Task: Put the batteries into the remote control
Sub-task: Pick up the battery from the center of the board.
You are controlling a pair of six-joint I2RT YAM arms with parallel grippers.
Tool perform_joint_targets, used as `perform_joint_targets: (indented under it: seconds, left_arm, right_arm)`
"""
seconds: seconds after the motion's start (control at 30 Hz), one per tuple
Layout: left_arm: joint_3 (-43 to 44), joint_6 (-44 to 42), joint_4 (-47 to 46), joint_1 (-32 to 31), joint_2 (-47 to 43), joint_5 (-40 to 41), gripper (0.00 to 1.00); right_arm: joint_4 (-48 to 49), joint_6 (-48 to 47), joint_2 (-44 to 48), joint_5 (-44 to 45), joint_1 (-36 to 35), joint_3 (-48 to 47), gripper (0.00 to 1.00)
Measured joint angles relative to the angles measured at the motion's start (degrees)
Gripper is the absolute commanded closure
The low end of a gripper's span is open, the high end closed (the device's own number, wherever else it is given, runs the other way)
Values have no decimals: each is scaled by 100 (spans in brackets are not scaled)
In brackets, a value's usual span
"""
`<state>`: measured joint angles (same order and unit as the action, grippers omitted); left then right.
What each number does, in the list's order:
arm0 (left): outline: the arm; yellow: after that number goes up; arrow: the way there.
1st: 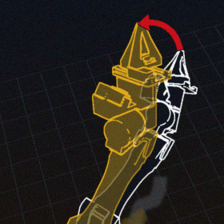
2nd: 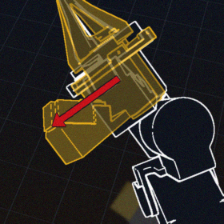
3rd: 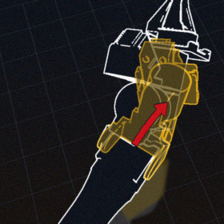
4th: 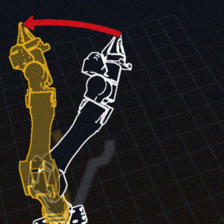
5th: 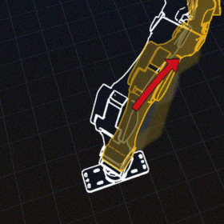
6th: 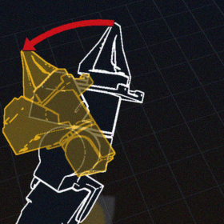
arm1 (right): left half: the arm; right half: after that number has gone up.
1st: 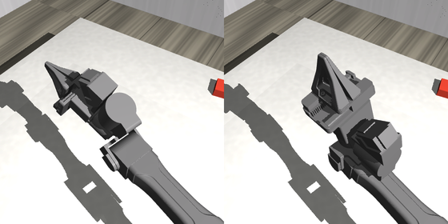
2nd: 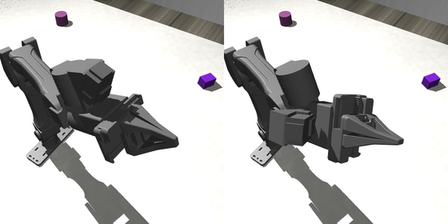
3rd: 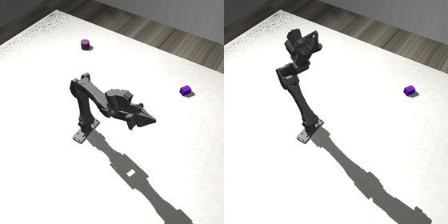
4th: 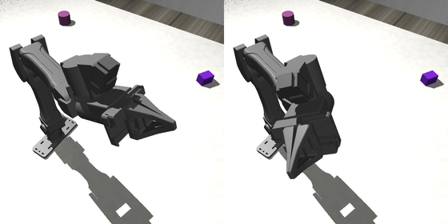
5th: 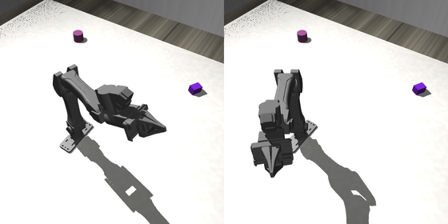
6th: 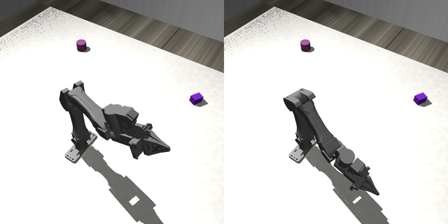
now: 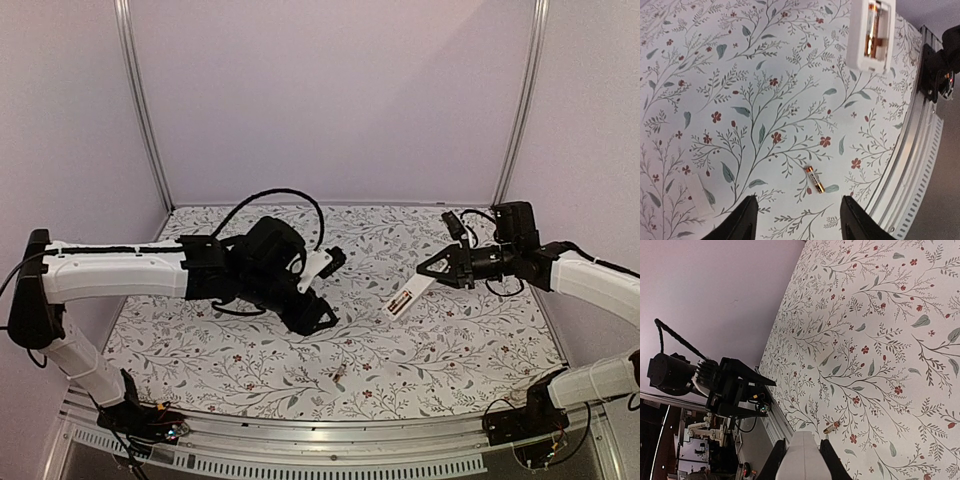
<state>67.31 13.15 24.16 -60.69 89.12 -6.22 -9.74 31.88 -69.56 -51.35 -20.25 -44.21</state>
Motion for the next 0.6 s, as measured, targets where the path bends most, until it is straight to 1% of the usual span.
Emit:
perform_joint_targets:
  seconds: [0.1,0.2,0.33,0.4,0.5,0.6]
  left_arm:
    - [-293,-153,264,-256,79,186,40]
    - [-289,-706,597,-531,227,315,32]
    - [-188,-2017,957,-732,398,581,23]
    - [-188,-2747,1038,-791,457,721,22]
    - [-136,-3705,1045,-820,590,710,20]
    - [127,-4356,1058,-857,909,623,20]
  right_arm:
    - [90,35,50,0,129,157,100]
    - [116,44,59,-2,254,315,100]
    - [120,48,114,0,424,468,100]
    - [125,48,177,-7,485,527,100]
    - [125,52,264,-28,575,560,100]
    - [142,61,334,-46,660,564,100]
